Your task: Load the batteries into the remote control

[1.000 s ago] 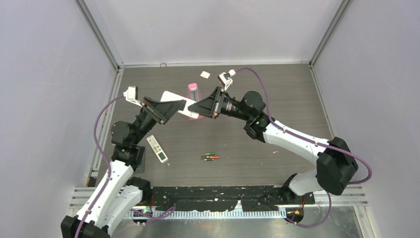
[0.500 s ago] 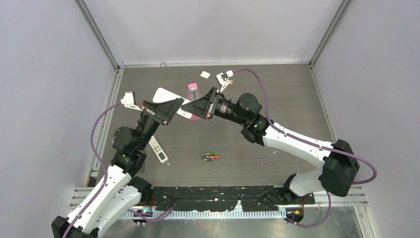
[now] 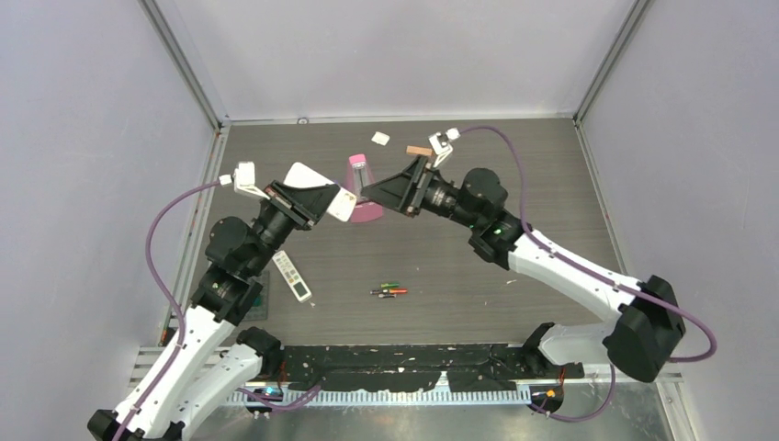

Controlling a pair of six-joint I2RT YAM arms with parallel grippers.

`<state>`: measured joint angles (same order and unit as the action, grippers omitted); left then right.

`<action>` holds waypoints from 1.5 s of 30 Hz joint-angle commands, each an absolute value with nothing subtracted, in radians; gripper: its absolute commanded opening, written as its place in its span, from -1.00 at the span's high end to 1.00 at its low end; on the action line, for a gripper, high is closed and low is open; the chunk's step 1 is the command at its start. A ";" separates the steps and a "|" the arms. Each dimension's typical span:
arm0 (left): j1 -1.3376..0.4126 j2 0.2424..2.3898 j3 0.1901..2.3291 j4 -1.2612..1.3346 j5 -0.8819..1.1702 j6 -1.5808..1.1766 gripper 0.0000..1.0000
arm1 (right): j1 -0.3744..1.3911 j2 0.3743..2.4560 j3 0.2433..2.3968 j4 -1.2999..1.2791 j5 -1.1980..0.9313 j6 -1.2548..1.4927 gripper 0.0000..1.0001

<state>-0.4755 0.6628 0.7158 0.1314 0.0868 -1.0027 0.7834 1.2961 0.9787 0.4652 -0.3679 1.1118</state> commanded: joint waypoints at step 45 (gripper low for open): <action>-0.227 0.698 0.870 -0.475 0.540 -0.600 1.00 | 1.015 1.774 1.134 -0.388 -0.031 -0.140 0.22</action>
<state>-0.2607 0.7162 0.8299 -0.4915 0.5106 -0.5785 1.0122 1.7634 1.1004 -0.4187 -0.0315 -0.1158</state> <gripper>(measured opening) 0.244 0.394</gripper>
